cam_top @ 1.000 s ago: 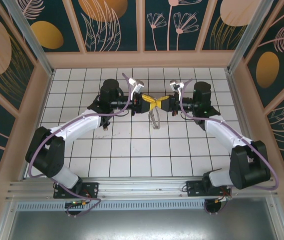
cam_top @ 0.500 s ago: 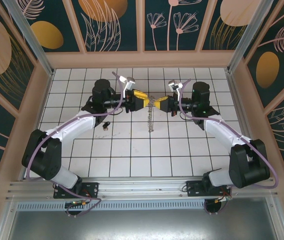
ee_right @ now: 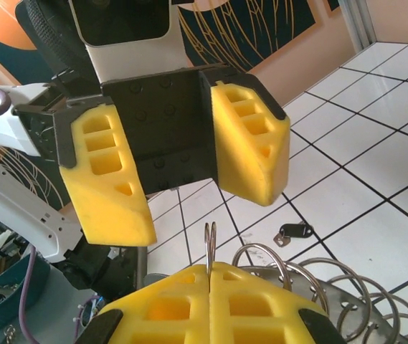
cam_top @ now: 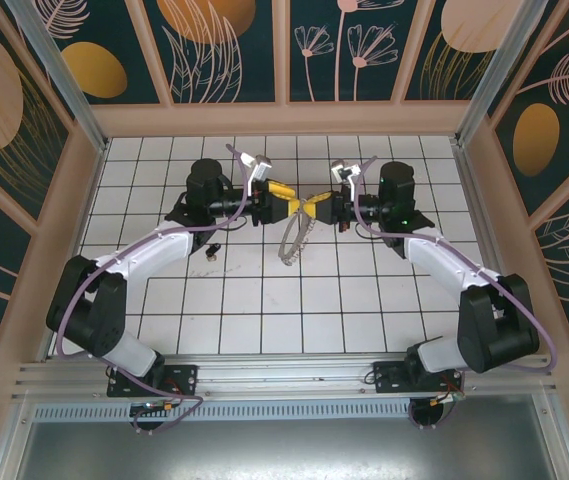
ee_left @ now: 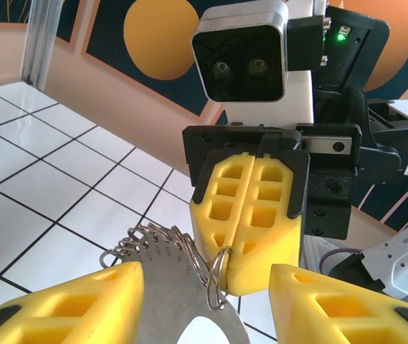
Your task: Put the keys on the keyring
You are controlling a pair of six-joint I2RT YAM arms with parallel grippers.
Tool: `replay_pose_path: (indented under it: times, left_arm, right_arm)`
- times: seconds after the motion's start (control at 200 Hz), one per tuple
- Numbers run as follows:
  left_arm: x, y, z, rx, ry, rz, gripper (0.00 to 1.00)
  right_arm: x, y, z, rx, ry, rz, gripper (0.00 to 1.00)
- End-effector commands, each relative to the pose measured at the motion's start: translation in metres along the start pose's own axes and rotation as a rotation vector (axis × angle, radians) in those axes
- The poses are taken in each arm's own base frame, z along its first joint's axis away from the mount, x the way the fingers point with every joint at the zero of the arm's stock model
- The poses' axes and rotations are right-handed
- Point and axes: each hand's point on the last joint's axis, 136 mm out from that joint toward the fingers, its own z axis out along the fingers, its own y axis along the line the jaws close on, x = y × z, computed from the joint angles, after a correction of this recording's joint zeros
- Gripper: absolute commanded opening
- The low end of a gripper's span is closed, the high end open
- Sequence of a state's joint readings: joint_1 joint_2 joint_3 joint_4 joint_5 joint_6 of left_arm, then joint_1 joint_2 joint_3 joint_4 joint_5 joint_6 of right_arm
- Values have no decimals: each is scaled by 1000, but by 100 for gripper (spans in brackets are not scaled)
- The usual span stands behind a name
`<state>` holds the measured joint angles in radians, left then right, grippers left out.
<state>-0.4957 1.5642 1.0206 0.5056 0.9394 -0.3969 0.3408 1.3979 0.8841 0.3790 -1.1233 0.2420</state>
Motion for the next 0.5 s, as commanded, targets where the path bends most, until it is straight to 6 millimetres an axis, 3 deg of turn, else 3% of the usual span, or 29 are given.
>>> replay_pose_path:
  times: [0.0, 0.495]
  left_arm:
    - [-5, -7, 2, 46, -7, 21, 49]
    - [3, -7, 2, 70, 10, 5, 41]
  right_arm:
    - [-21, 11, 5, -35, -30, -87, 0]
    - [-24, 10, 11, -39, -27, -85, 0]
